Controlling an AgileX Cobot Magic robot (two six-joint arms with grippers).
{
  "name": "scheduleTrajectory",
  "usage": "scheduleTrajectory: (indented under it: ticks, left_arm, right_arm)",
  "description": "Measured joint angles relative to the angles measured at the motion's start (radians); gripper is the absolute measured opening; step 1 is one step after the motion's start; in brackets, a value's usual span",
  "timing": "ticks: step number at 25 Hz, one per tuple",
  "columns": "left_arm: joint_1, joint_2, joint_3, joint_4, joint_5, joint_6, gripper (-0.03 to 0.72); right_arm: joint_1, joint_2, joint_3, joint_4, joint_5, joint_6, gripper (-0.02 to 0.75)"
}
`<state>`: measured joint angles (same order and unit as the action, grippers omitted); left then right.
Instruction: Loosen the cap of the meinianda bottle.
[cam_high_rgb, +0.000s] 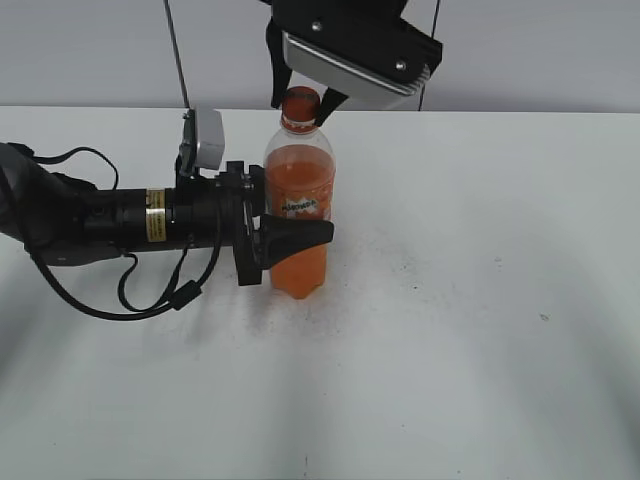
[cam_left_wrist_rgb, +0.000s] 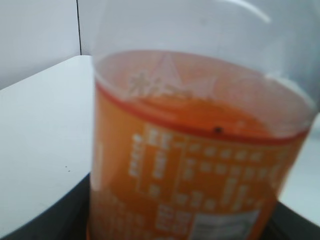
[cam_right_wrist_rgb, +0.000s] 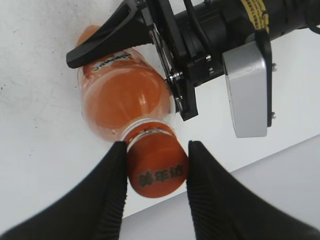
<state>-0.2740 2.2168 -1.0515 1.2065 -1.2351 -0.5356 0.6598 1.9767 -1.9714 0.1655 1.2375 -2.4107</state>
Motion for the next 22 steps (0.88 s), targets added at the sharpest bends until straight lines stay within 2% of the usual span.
scheduleTrajectory:
  ticks: [12, 16, 22]
  left_arm:
    - [0.002, 0.000, 0.000, 0.013, -0.026, -0.001, 0.425]
    - [0.002, 0.001, 0.000, 0.015, -0.007, -0.012, 0.425]
    - [0.002, 0.001, 0.000, 0.015, -0.006, -0.014, 0.425]
  right_arm:
    - [0.000, -0.017, 0.000, 0.025, 0.010, -0.113, 0.274]
    - [0.000, -0.049, -0.024, 0.070, -0.011, -0.114, 0.273]
    - [0.000, -0.050, -0.026, 0.074, -0.013, -0.057, 0.273]
